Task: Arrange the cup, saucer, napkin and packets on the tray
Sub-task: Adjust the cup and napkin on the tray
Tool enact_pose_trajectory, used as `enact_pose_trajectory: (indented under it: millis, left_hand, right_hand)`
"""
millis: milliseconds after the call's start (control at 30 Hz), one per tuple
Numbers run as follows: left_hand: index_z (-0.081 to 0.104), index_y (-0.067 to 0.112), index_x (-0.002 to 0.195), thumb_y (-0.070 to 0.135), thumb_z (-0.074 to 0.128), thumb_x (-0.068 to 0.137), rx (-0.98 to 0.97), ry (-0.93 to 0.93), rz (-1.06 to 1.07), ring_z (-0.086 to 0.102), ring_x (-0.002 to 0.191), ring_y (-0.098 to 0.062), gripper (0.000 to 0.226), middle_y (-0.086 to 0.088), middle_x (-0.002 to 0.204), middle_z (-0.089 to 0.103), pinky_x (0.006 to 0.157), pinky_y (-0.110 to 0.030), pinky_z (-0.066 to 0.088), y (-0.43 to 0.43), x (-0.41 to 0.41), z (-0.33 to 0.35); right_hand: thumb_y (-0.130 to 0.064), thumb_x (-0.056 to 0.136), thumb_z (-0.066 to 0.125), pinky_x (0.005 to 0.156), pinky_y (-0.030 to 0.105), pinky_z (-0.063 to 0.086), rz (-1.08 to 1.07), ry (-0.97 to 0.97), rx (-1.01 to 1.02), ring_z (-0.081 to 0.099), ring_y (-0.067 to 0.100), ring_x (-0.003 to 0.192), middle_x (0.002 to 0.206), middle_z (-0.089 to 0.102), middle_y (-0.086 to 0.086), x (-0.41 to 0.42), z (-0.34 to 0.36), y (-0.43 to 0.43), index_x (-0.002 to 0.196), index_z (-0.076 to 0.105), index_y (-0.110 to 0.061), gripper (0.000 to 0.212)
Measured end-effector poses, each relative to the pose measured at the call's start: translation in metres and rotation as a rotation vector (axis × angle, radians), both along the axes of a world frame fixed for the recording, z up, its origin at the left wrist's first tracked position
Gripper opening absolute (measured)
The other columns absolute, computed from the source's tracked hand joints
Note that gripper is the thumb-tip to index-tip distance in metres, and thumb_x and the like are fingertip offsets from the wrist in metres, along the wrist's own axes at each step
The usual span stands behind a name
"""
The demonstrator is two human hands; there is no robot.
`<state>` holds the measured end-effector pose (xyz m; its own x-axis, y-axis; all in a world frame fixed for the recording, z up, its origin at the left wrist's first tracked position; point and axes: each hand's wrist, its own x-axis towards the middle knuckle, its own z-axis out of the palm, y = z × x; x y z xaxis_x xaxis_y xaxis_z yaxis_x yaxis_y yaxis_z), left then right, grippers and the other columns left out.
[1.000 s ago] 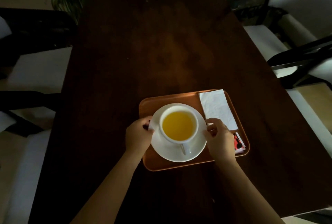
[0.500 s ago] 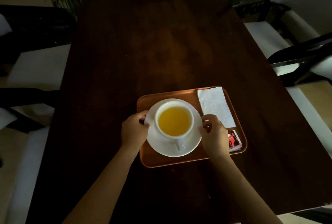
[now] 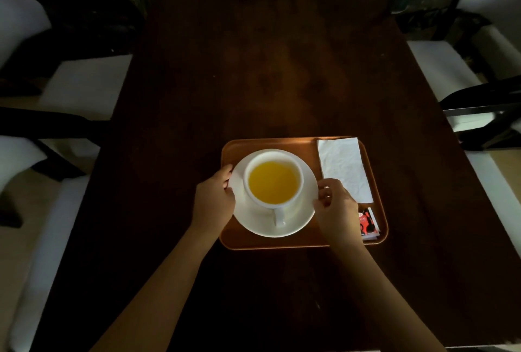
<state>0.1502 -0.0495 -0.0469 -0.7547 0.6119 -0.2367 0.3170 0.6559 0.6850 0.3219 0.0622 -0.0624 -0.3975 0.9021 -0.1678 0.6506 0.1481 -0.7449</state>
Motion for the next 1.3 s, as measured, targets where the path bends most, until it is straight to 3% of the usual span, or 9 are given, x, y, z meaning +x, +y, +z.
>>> enact_pose_trajectory:
  millis: [233, 433, 600, 733, 900, 1033, 1133, 1200, 1300]
  left_hand:
    - [0.044, 0.011, 0.132, -0.004, 0.047, 0.085, 0.01, -0.032, 0.052, 0.054, 0.119, -0.022, 0.049, -0.011, 0.13, 0.057, 0.092, -0.026, 0.041, 0.004, 0.001, -0.001]
    - [0.045, 0.012, 0.132, 0.0, 0.048, 0.086, 0.003, -0.016, 0.072, 0.054, 0.119, -0.021, 0.047, -0.01, 0.131, 0.057, 0.093, -0.028, 0.042, 0.003, 0.004, 0.0]
    - [0.031, 0.016, 0.14, 0.021, 0.045, 0.092, 0.077, 0.096, 0.08, 0.046, 0.127, -0.023, 0.05, -0.01, 0.14, 0.048, 0.1, -0.032, 0.039, -0.003, 0.026, 0.012]
    - [0.012, 0.027, 0.143, 0.05, 0.059, 0.076, 0.252, -0.088, 0.132, 0.035, 0.132, -0.014, 0.085, 0.0, 0.149, 0.032, 0.094, -0.022, 0.035, -0.011, 0.083, 0.014]
    - [0.013, 0.025, 0.142, 0.025, 0.075, 0.07, 0.388, -0.241, 0.207, 0.024, 0.134, -0.008, 0.095, 0.006, 0.147, 0.025, 0.104, -0.023, 0.026, 0.004, 0.108, -0.001]
    - [0.014, 0.026, 0.142, 0.011, 0.077, 0.066, 0.402, -0.292, 0.203, 0.027, 0.133, -0.009, 0.099, 0.002, 0.149, 0.027, 0.107, -0.029, 0.03, 0.011, 0.095, -0.007]
    - [0.017, 0.025, 0.141, 0.001, 0.075, 0.064, 0.404, -0.306, 0.136, 0.032, 0.135, -0.016, 0.1, -0.002, 0.148, 0.031, 0.107, -0.039, 0.038, 0.011, 0.075, -0.01]
    - [0.025, 0.028, 0.138, 0.0, 0.075, 0.062, 0.419, -0.268, 0.052, 0.036, 0.132, -0.016, 0.095, 0.001, 0.142, 0.037, 0.102, -0.026, 0.04, 0.01, 0.06, -0.011]
    - [0.031, 0.051, 0.122, 0.004, 0.077, 0.06, 0.417, -0.202, -0.105, 0.043, 0.123, -0.004, 0.091, 0.025, 0.126, 0.042, 0.083, -0.002, 0.04, 0.008, 0.04, -0.009]
  right_hand:
    - [0.003, 0.081, 0.057, 0.071, 0.028, 0.048, -0.017, 0.046, 0.01, 0.06, 0.023, 0.085, 0.101, 0.064, 0.012, 0.0, -0.003, 0.001, 0.112, 0.054, -0.006, 0.033]
    - [0.004, 0.083, 0.054, 0.081, 0.034, 0.053, -0.02, 0.041, 0.014, 0.061, 0.025, 0.093, 0.109, 0.063, 0.014, 0.0, -0.003, 0.0, 0.116, 0.053, -0.005, 0.034]
    - [-0.005, 0.083, 0.057, 0.087, 0.043, 0.05, 0.094, -0.106, 0.2, 0.056, 0.031, 0.104, 0.115, 0.061, 0.014, 0.001, 0.008, 0.001, 0.117, 0.053, -0.006, 0.035]
    - [0.006, 0.086, 0.043, 0.09, 0.037, 0.046, 0.212, 0.114, 0.074, 0.051, 0.024, 0.113, 0.118, 0.058, 0.005, -0.01, 0.023, 0.026, 0.126, 0.049, -0.011, 0.044]
    - [0.012, 0.085, 0.036, 0.104, 0.036, 0.042, 0.481, 0.213, -0.301, 0.046, 0.018, 0.126, 0.137, 0.052, 0.005, -0.023, 0.029, 0.043, 0.133, 0.045, -0.017, 0.057]
    - [0.005, 0.087, 0.047, 0.087, 0.006, 0.042, 0.483, 0.247, -0.289, 0.049, 0.011, 0.12, 0.13, 0.055, 0.001, -0.017, 0.027, 0.039, 0.131, 0.047, -0.014, 0.048]
    - [0.005, 0.084, 0.056, 0.095, 0.022, 0.045, 0.431, 0.292, -0.332, 0.052, 0.018, 0.118, 0.128, 0.057, 0.008, -0.009, 0.024, 0.036, 0.128, 0.047, -0.011, 0.047]
    - [0.001, 0.081, 0.061, 0.094, 0.027, 0.047, 0.412, 0.272, -0.327, 0.053, 0.02, 0.116, 0.128, 0.056, 0.007, -0.006, 0.02, 0.033, 0.126, 0.048, -0.013, 0.049]
    - [-0.006, 0.077, 0.07, 0.082, 0.014, 0.043, 0.42, 0.213, -0.235, 0.05, 0.016, 0.112, 0.127, 0.051, 0.003, -0.005, 0.016, 0.033, 0.127, 0.045, -0.018, 0.058]
